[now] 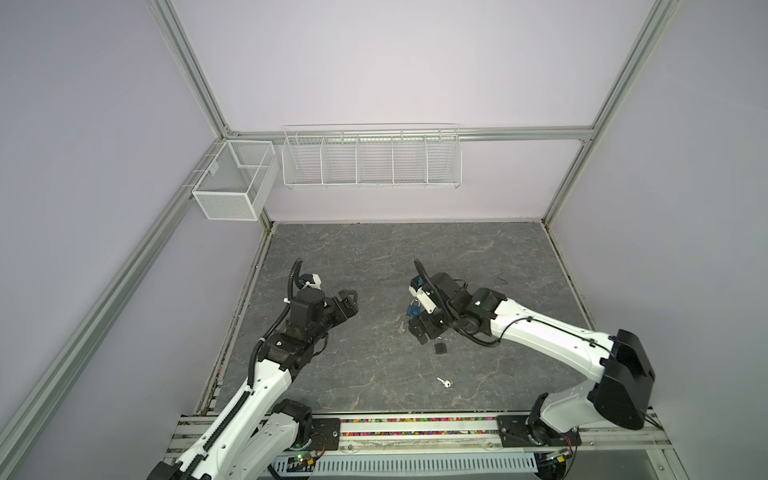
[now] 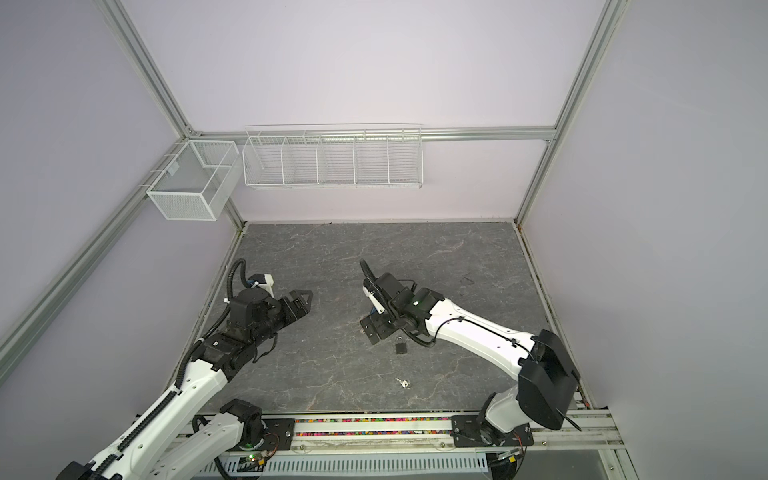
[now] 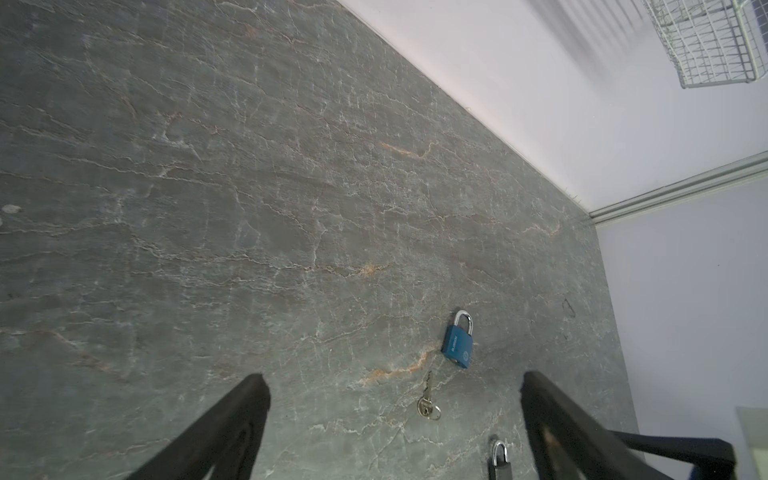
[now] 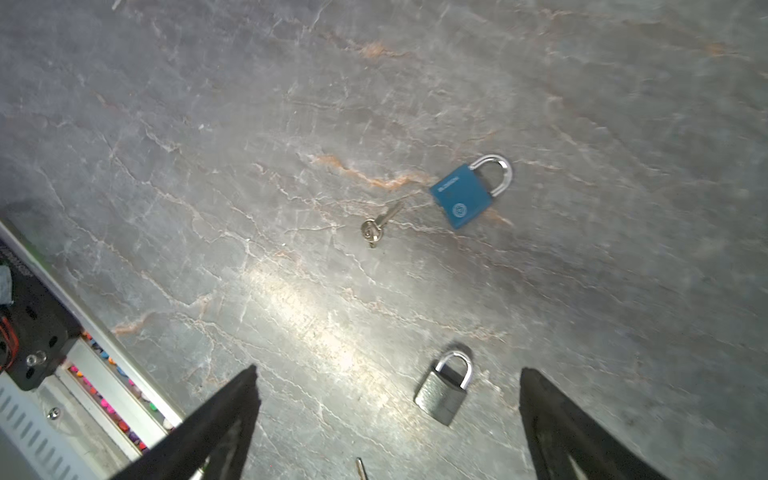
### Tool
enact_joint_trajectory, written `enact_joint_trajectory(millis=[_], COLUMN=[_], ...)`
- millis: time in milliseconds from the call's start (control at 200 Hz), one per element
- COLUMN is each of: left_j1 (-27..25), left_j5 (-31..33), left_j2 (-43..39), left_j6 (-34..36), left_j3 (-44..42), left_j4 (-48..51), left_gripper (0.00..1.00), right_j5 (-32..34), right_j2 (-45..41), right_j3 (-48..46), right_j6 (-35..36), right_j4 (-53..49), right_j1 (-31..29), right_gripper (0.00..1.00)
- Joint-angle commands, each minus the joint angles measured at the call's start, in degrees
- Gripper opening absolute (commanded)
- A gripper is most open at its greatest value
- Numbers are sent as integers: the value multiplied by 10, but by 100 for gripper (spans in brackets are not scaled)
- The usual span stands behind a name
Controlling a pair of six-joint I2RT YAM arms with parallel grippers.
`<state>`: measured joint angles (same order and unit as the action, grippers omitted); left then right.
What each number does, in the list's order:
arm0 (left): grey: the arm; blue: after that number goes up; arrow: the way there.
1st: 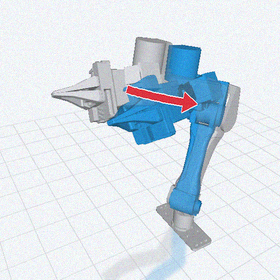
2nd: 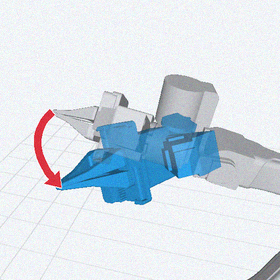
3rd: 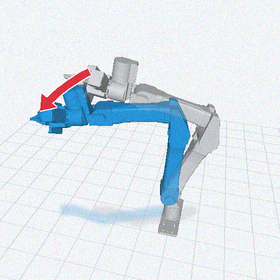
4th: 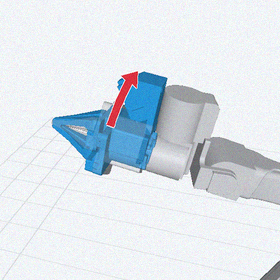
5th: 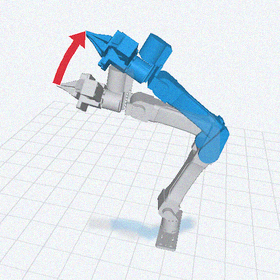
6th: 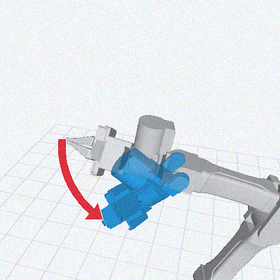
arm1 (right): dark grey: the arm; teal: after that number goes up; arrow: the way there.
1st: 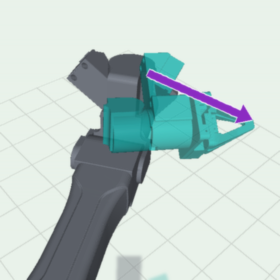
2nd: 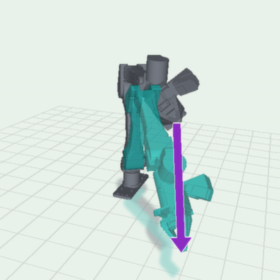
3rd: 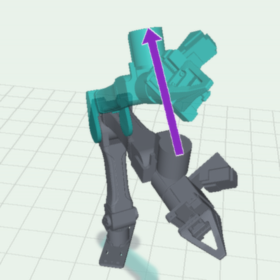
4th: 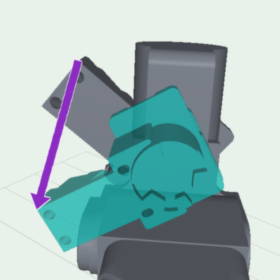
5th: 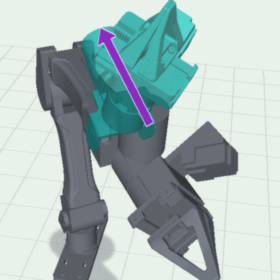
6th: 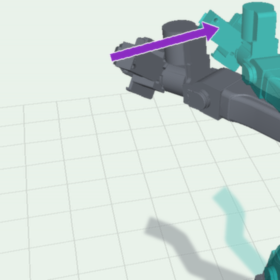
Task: Unlock with the key
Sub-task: 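Lower the right gripper over the key ring beside the blue padlock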
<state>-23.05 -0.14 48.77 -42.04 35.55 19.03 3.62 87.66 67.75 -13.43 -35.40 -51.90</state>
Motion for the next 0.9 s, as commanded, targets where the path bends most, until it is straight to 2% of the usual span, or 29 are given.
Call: enact_joint_trajectory(millis=[0,125,365,635,895], left_j1=[-3,-3,-3,-3,-3], left_j5=[-2,0,26,52,56], left_j2=[10,12,-14,-43,-42], left_j6=[-20,-15,-12,-9,-6], left_j3=[-1,1,3,1,0], left_j4=[18,28,71,98,105], left_gripper=[95,95,95,95,95], right_j5=[-57,-60,-108,-135,-150], right_j2=[48,89,173,238,283], right_j3=[33,42,95,139,169], right_j6=[-18,20,120,175,210], right_j4=[8,43,27,14,-12], right_j1=[-3,-18,-1,12,13], right_gripper=[91,83,80,77,69])
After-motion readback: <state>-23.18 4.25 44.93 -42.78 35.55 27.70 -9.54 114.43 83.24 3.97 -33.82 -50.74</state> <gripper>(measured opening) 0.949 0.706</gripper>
